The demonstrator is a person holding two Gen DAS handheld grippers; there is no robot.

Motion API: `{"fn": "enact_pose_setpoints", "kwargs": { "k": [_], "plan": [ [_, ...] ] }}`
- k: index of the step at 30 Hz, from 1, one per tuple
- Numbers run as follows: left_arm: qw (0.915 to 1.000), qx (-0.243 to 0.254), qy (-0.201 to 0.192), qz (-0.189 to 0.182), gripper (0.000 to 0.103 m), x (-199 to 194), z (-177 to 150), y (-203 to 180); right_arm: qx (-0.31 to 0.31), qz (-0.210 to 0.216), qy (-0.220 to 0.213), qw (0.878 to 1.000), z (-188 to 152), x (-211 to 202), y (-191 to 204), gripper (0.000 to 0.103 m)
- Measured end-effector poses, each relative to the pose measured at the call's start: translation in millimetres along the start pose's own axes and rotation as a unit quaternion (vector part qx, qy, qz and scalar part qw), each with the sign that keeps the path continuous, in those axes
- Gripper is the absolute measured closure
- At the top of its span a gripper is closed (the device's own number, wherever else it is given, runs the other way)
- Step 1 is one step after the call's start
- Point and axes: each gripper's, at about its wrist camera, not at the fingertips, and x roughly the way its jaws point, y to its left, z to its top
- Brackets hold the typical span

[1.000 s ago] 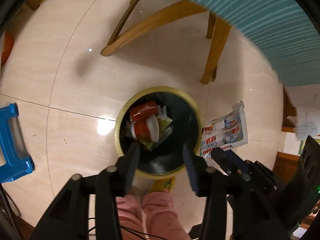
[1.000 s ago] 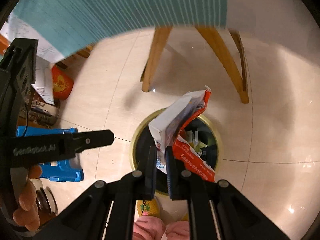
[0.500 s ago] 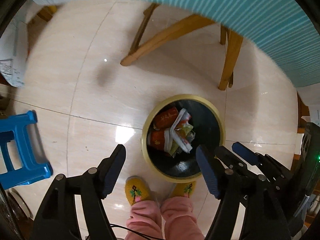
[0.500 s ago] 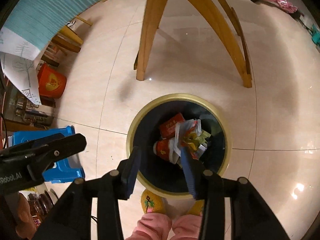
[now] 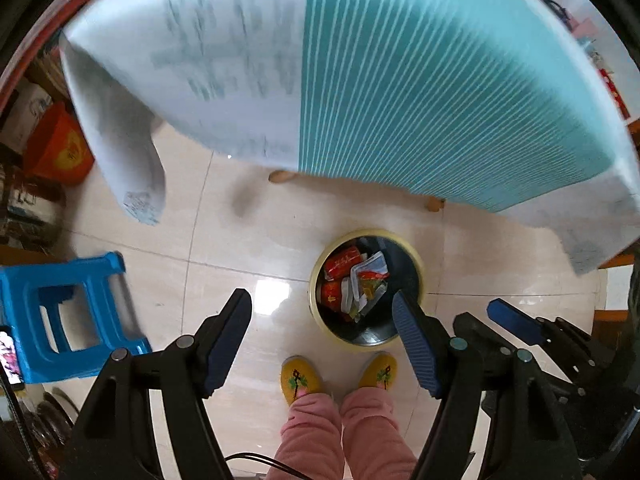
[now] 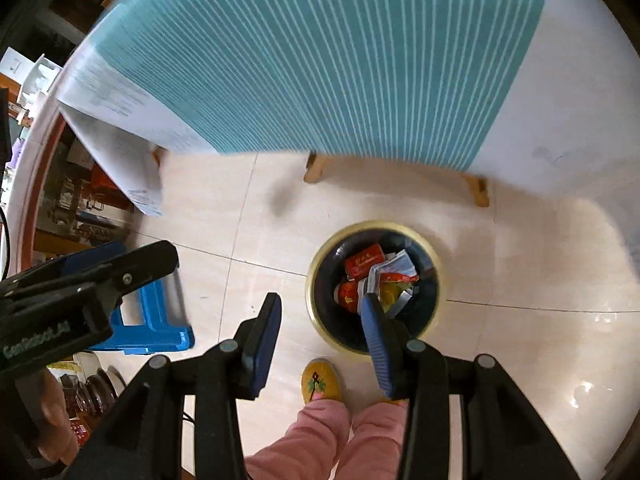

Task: Collect trash
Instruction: 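Raise both tools back toward the table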

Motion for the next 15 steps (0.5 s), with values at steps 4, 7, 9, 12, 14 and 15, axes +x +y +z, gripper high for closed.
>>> {"fn": "enact_pose_setpoints", "kwargs": {
  "k": [4,7,9,12,14,15],
  "plan": [
    [0.9993,0.028,-0.026,0.0,0.032,-57,10,-11,-0.004,-0.011,-0.019,1.0,8,-63,16,0.061],
    [0.9979,0.046,-0.045,-0.004,0.032,-97,16,-19,-0.01,-0.025,-0.042,0.999,15,-107,25,0.061],
    [0.9968,0.055,-0.058,-0.005,0.032,-124,23,-22,-0.008,-0.033,-0.058,0.998,22,-134,29,0.061],
    [0.9943,0.068,-0.081,-0.016,0.032,-162,37,-29,-0.004,-0.046,-0.091,0.995,37,-179,36,0.061],
    [0.9911,0.08,-0.105,-0.017,0.032,-184,48,-32,-0.005,-0.057,-0.114,0.992,48,-203,40,0.061],
    [0.9898,0.083,-0.115,-0.015,0.032,-192,53,-35,-0.006,-0.062,-0.126,0.99,52,-214,43,0.061]
  ]
}}
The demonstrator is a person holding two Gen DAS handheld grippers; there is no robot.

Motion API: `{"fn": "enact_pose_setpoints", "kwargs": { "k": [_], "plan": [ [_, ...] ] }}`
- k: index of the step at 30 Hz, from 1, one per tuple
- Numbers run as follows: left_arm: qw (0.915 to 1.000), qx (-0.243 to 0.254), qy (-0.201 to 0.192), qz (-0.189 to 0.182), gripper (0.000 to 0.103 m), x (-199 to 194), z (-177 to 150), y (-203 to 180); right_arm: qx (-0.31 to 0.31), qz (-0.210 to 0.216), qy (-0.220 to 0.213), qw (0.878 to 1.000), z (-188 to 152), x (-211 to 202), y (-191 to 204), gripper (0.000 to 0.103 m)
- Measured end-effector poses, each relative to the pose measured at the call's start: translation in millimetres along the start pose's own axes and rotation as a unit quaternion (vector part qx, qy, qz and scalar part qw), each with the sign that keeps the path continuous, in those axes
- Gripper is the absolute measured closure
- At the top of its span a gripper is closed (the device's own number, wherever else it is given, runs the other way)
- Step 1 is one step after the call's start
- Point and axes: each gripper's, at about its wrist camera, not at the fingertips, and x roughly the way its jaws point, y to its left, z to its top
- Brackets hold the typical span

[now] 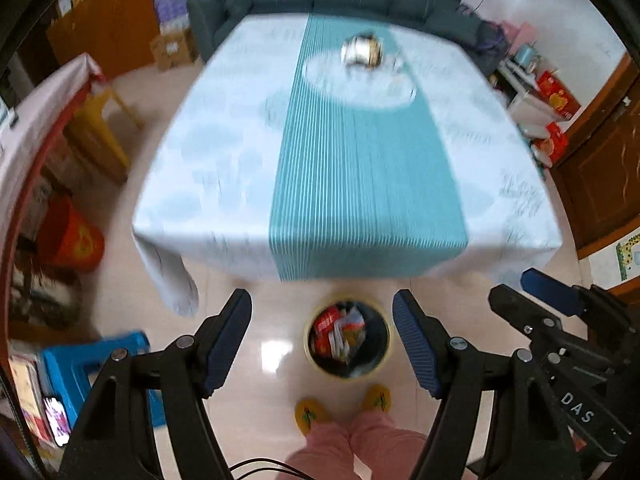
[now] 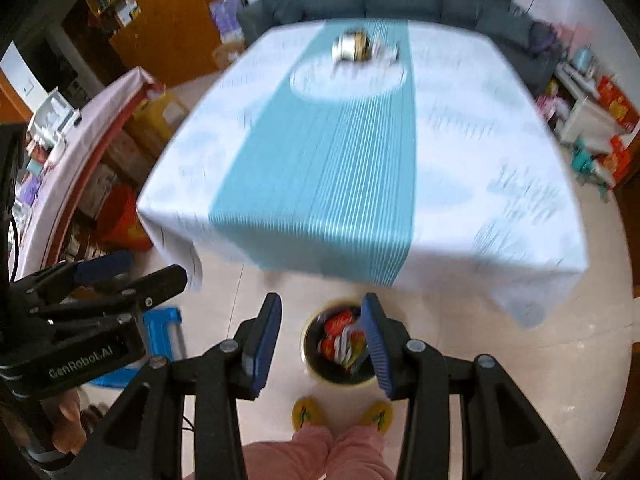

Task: Collect trash
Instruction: 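Raise both tools back toward the table, then grasp the black-gold wrapper with the left tool while the right tool grasps the white tube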

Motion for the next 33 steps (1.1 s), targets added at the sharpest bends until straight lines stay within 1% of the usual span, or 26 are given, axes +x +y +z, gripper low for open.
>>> {"fn": "enact_pose_setpoints", "kwargs": {
  "k": [2,5,10,13,16,18,19,20,21,22,24,25,28,33],
  "plan": [
    [0.9997,0.009,-0.024,0.003,0.031,-17,18,-3,-0.002,-0.009,-0.021,1.0,15,-16,1,0.061],
    [0.9989,0.014,-0.045,0.001,0.031,-34,43,-9,-0.004,-0.025,-0.049,0.998,37,-36,5,0.061],
    [0.9973,0.017,-0.072,0.005,0.029,-40,78,-17,-0.01,-0.031,-0.085,0.996,67,-52,0,0.061],
    [0.9969,0.012,-0.078,0.009,0.028,-32,104,-21,-0.026,-0.038,-0.095,0.994,88,-47,-9,0.061],
    [0.9969,0.001,-0.077,0.02,0.028,-11,138,-28,-0.038,-0.041,-0.098,0.994,117,-34,-21,0.061],
    [0.9969,-0.009,-0.074,0.026,0.028,4,161,-33,-0.047,-0.033,-0.098,0.993,142,-22,-34,0.061],
    [0.9972,-0.013,-0.068,0.028,0.026,13,174,-35,-0.052,-0.031,-0.099,0.993,153,-17,-40,0.061],
    [0.9976,-0.017,-0.061,0.028,0.02,21,187,-39,-0.055,-0.031,-0.098,0.993,161,-14,-44,0.061],
    [0.9978,-0.02,-0.056,0.029,0.017,29,195,-42,-0.061,-0.033,-0.095,0.993,177,-4,-54,0.061],
    [0.9982,-0.023,-0.048,0.03,0.015,41,211,-46,-0.064,-0.032,-0.092,0.993,187,1,-60,0.061],
    [0.9984,-0.026,-0.038,0.032,0.015,60,234,-54,-0.066,-0.024,-0.083,0.994,209,14,-76,0.061],
    [0.9984,-0.03,-0.034,0.035,0.015,70,246,-57,-0.067,-0.018,-0.075,0.995,226,24,-88,0.061],
    [0.9983,-0.048,-0.018,0.029,0.015,103,280,-65,-0.073,-0.009,-0.061,0.995,259,50,-113,0.061],
    [0.9971,-0.069,0.013,0.028,0.015,160,328,-73,-0.066,0.006,-0.041,0.997,309,96,-147,0.061]
  ]
}}
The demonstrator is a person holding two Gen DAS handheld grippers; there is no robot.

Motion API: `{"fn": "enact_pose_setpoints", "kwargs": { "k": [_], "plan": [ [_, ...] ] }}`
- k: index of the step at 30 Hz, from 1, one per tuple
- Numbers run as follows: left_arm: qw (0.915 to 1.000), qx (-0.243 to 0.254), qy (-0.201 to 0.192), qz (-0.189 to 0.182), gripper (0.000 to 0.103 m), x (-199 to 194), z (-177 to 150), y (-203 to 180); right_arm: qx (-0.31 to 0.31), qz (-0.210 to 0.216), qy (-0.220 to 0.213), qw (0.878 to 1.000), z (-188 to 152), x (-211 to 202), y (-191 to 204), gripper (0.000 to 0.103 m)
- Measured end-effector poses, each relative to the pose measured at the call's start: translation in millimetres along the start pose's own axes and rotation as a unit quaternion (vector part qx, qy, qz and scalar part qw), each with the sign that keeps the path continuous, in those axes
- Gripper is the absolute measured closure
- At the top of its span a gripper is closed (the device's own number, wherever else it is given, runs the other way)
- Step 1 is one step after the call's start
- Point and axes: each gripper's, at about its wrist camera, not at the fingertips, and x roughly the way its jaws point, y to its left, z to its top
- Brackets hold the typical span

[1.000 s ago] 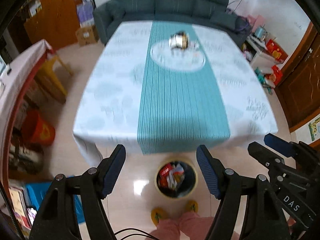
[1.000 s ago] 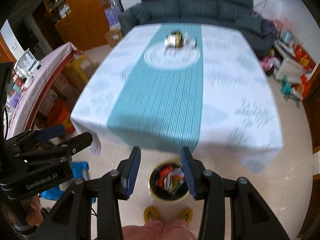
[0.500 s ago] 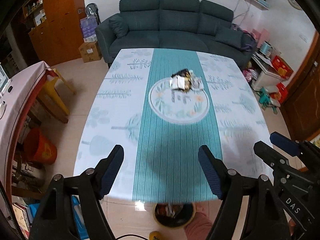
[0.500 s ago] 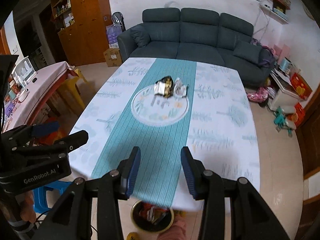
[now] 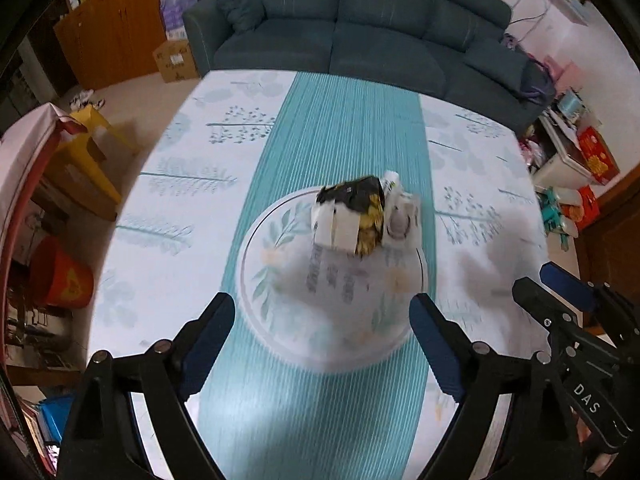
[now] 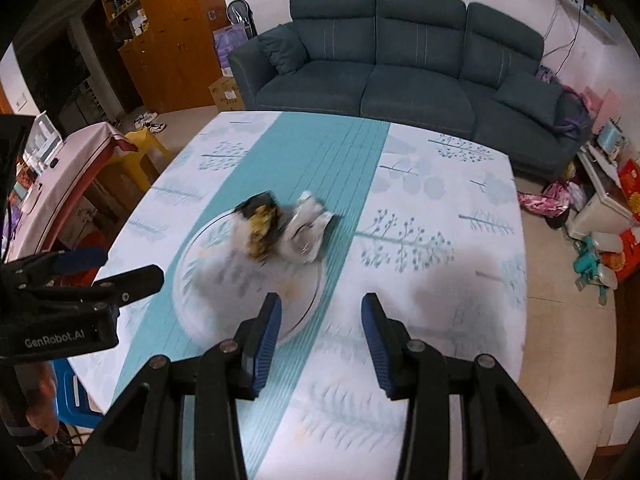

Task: Collect trash
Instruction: 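Grasp the black-gold wrapper with the left tool while the right tool grasps the white tube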

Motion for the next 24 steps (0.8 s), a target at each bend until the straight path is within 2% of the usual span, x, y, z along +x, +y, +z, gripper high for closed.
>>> {"fn": "enact_pose_setpoints", "kwargs": {
  "k": [6,10,18,24],
  "plan": [
    [0.9986,-0.036,0.039,-0.005,0.015,59,37,-7,0.012,0.026,0.013,1.0,31,46,-25,0.061],
    [0.9965,-0.052,0.061,-0.023,0.015,87,50,-12,0.022,0.043,0.028,0.998,37,67,-31,0.061],
    [0.9956,-0.062,0.07,-0.006,0.015,114,65,-15,0.014,0.063,0.049,0.997,44,90,-31,0.061],
    [0.9915,-0.091,0.09,-0.024,0.018,133,67,-1,0.009,0.067,0.051,0.996,51,92,-33,0.061]
  ]
}}
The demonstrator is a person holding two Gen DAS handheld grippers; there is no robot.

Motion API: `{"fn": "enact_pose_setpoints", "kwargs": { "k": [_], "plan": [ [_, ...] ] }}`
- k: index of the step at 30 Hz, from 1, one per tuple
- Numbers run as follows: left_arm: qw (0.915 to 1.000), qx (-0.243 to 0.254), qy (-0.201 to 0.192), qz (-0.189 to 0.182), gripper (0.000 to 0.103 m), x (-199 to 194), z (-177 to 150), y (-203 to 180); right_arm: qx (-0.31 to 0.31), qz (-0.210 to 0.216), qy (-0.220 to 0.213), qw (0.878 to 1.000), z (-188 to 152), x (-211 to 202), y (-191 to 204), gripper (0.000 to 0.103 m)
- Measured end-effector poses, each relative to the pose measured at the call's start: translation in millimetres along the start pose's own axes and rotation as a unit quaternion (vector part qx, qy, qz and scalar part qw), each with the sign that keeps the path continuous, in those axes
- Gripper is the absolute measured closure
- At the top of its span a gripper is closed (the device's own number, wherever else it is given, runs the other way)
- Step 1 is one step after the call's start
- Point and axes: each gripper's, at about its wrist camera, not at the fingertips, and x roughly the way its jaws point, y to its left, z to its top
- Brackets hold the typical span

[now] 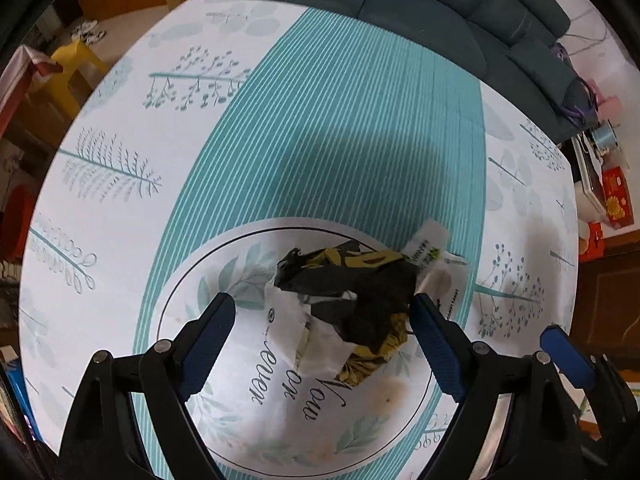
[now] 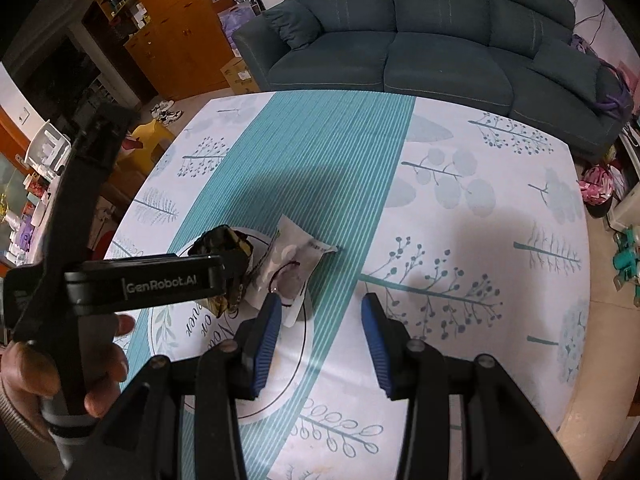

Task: Collect trash
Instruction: 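Grasp the black-gold wrapper with the left tool while the right tool grasps the white tube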

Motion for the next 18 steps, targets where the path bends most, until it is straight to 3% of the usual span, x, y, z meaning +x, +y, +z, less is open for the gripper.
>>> {"fn": "enact_pose_setpoints", "kwargs": {
  "k": [1,7,10,14,18],
  "plan": [
    [0.9999,-0.008,0.004,-0.006,0.028,3,0,3,-0.001,0.0,0.001,1.0,2,1,0,0.061],
    [0.9995,-0.025,-0.005,-0.02,0.042,7,-6,16,0.006,0.014,0.013,1.0,10,10,-2,0.061],
    [0.9989,-0.037,-0.023,-0.014,0.044,-2,-14,28,0.023,0.03,0.02,0.999,14,20,-2,0.06],
    [0.9978,-0.053,-0.037,-0.009,0.045,-17,-24,44,0.071,0.059,0.038,0.995,18,40,-7,0.045],
    [0.9967,-0.063,-0.05,-0.002,0.044,-34,-34,60,0.119,0.077,0.051,0.989,22,59,-7,0.042]
  ]
}}
